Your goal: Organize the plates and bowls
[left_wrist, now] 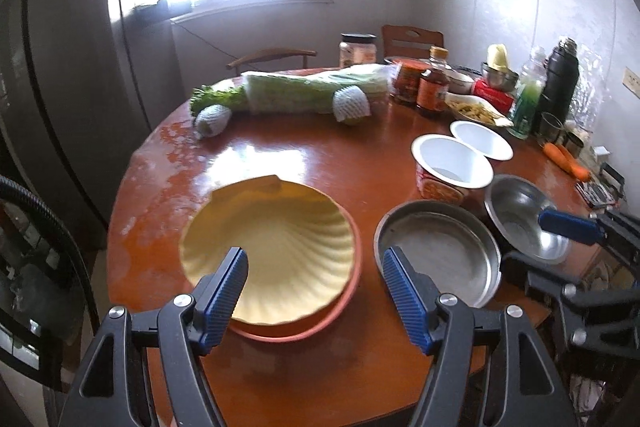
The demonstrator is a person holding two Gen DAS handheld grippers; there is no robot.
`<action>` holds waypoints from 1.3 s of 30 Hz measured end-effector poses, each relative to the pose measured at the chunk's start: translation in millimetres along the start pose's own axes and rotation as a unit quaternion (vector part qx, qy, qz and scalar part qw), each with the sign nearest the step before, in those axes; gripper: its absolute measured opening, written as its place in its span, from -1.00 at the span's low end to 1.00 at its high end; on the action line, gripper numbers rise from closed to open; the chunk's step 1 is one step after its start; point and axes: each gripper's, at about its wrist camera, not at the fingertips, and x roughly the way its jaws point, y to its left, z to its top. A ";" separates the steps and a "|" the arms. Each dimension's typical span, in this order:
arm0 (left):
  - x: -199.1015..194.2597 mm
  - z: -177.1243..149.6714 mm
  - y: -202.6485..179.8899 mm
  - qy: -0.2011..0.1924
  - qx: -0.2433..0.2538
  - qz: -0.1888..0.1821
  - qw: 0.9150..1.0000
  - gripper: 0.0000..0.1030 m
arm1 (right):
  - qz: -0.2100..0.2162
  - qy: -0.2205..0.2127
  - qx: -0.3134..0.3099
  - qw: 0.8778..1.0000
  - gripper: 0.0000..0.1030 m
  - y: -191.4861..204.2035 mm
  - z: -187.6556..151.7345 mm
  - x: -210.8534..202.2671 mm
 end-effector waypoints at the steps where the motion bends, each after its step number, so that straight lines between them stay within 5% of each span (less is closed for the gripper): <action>1: 1.8 -0.6 -3.1 0.003 0.001 -0.002 1.000 0.35 | -0.002 0.003 0.001 1.000 0.29 -1.3 -4.6 -1.0; 16: 20.8 -20.5 -27.1 0.049 0.011 -0.020 0.999 0.35 | -0.003 0.036 0.025 0.999 0.28 -10.0 -49.6 8.5; 39: 56.1 -26.3 -43.4 0.076 0.019 -0.025 0.997 0.28 | 0.010 0.047 0.089 0.995 0.03 -33.6 -55.7 47.4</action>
